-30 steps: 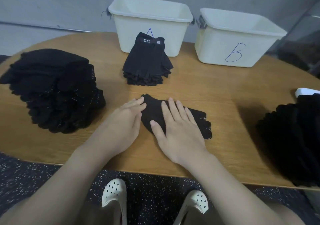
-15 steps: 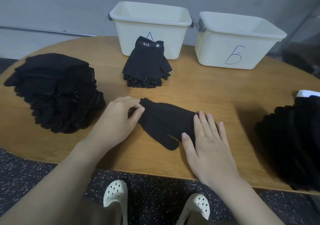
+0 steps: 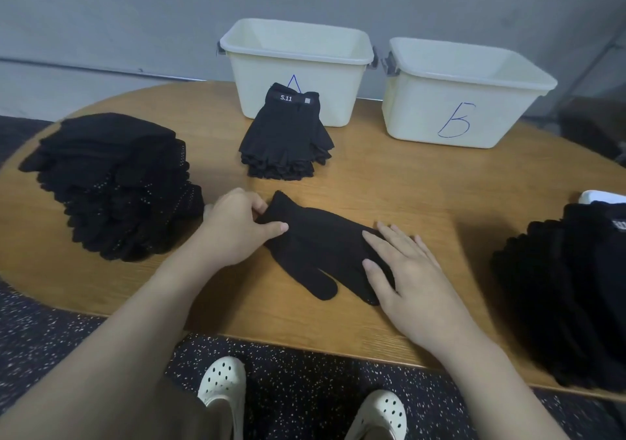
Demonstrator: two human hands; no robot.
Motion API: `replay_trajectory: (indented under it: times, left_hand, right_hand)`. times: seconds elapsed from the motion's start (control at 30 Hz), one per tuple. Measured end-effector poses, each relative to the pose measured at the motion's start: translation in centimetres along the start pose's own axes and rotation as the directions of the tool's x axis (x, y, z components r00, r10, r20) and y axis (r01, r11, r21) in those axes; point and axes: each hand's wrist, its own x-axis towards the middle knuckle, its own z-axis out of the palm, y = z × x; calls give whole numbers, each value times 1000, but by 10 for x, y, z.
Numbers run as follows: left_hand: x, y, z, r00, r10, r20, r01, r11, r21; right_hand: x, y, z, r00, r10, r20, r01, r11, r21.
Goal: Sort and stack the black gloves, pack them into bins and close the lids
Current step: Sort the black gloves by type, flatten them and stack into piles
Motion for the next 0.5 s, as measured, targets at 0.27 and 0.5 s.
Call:
replay_trajectory:
  times: [0.27,0.5]
  left_hand:
    - [-14,15,11,950,58,-307,-164,929,-331]
    - [-46,42,37,834,304,-461,-446,862,-239]
  right_hand:
    - [-1,13,-6,999,30,-41,-25,992,127]
    - [2,9,-4,997,47,-64,-40,994,102]
